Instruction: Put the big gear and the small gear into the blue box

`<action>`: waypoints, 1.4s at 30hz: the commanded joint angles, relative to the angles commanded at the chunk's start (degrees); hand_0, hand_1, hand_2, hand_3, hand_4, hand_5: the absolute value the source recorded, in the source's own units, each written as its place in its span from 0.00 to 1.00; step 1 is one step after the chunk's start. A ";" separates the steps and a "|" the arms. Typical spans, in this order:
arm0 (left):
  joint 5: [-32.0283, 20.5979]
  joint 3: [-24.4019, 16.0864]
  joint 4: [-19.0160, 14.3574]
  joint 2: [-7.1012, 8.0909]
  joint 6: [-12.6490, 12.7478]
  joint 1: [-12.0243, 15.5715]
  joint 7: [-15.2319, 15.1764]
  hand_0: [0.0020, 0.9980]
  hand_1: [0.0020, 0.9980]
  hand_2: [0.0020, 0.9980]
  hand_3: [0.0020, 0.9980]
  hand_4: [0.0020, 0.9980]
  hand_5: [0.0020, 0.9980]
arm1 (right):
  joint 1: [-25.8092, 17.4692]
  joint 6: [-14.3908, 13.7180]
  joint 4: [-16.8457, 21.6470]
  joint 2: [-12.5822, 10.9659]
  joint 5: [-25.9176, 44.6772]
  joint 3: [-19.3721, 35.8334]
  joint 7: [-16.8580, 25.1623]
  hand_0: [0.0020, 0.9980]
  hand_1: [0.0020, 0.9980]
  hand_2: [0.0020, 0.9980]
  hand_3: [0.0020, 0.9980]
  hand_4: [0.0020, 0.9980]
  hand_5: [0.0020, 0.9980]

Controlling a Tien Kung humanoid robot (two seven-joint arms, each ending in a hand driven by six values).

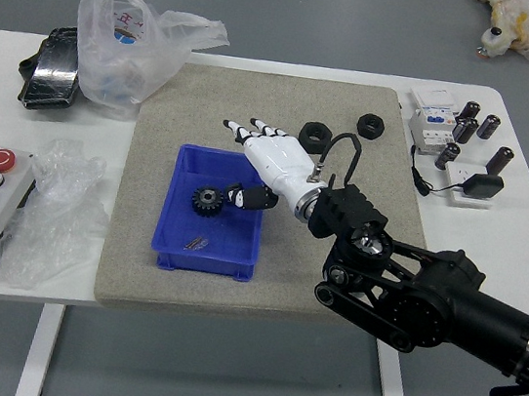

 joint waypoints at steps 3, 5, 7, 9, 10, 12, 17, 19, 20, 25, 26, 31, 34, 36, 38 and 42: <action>-0.17 0.13 -0.01 0.02 0.05 -0.09 -0.03 0.72 0.61 0.56 0.75 0.73 0.45 | -0.39 -1.00 0.00 -0.12 -0.50 1.22 0.47 1.00 1.00 1.00 1.00 1.00 0.46; -0.43 0.32 0.00 0.06 0.14 -0.15 -0.09 0.72 0.61 0.56 0.75 0.73 0.45 | -1.01 -2.57 0.40 -0.45 -0.94 3.36 0.69 1.00 1.00 1.00 1.00 1.00 0.46; -0.61 0.45 -0.01 0.10 0.21 -0.19 -0.10 0.72 0.61 0.56 0.75 0.73 0.45 | -1.89 -3.62 1.07 -1.12 -1.23 5.68 0.80 1.00 1.00 1.00 1.00 0.99 0.45; -0.77 0.60 -0.01 0.15 0.27 -0.24 -0.12 0.72 0.61 0.56 0.75 0.73 0.45 | -3.45 -4.10 2.23 -2.54 -1.34 8.50 0.99 1.00 1.00 1.00 1.00 0.99 0.45; -0.87 0.70 -0.01 0.18 0.29 -0.26 -0.15 0.72 0.61 0.56 0.75 0.73 0.45 | -4.35 -4.24 2.85 -3.40 -1.32 10.09 1.16 1.00 1.00 1.00 1.00 0.99 0.45; -1.07 0.91 0.01 0.25 0.34 -0.30 -0.21 0.72 0.61 0.56 0.75 0.73 0.45 | -6.42 -4.52 4.24 -5.33 -0.76 13.26 2.03 1.00 1.00 1.00 1.00 0.98 0.51; -1.42 1.35 0.08 0.52 0.44 -0.49 -0.40 0.72 0.61 0.56 0.75 0.73 0.45 | -12.55 -5.37 7.75 -10.57 3.01 22.89 6.79 1.00 1.00 1.00 1.00 0.98 0.51; -1.35 1.42 0.12 0.62 0.40 -0.57 -0.43 0.72 0.61 0.56 0.75 0.73 0.45 | -15.57 -5.55 9.00 -12.50 5.59 27.18 9.56 1.00 1.00 1.00 1.00 0.98 0.67; -1.39 1.49 0.14 0.67 0.41 -0.59 -0.47 0.72 0.61 0.56 0.75 0.73 0.45 | -16.98 -5.65 9.48 -13.10 6.77 29.12 10.80 1.00 1.00 1.00 1.00 0.98 0.67; -1.63 1.75 0.25 0.78 0.45 -0.40 -0.67 0.72 0.61 0.56 0.75 0.73 0.45 | -25.37 -5.62 10.30 -13.86 13.64 38.98 17.42 1.00 1.00 1.00 1.00 0.99 0.72; -1.80 1.83 0.27 0.74 0.49 -0.20 -0.70 0.72 0.61 0.56 0.75 0.73 0.45 | -27.13 -5.61 10.14 -13.76 14.90 40.72 18.55 1.00 1.00 1.00 1.00 0.99 0.72; -2.43 2.13 0.33 0.52 0.62 0.45 -0.88 0.73 0.61 0.56 0.75 0.73 0.45 | -34.14 -5.53 9.15 -12.95 18.22 47.22 20.72 1.00 1.00 1.00 1.00 0.99 0.74; -2.68 2.33 0.35 0.49 0.69 0.45 -1.00 0.73 0.61 0.56 0.75 0.73 0.45 | -36.65 -5.53 8.95 -12.58 18.35 49.32 21.01 1.00 1.00 1.00 1.00 0.99 0.74; -2.94 2.57 0.36 0.60 0.81 0.38 -1.14 0.72 0.61 0.56 0.75 0.73 0.45 | -37.61 -5.58 9.08 -12.47 17.96 50.16 21.06 1.00 1.00 1.00 1.00 0.99 0.74; -3.26 2.77 0.34 0.79 0.95 0.41 -1.19 0.72 0.61 0.56 0.75 0.73 0.45 | -37.80 -5.61 9.20 -12.38 17.58 50.38 21.00 1.00 1.00 1.00 1.00 0.99 0.74; -4.30 3.28 0.20 1.27 1.29 0.82 -1.18 0.72 0.61 0.56 0.75 0.73 0.45 | -37.91 -5.64 9.27 -11.76 17.12 50.69 20.96 1.00 1.00 1.00 1.00 0.99 0.74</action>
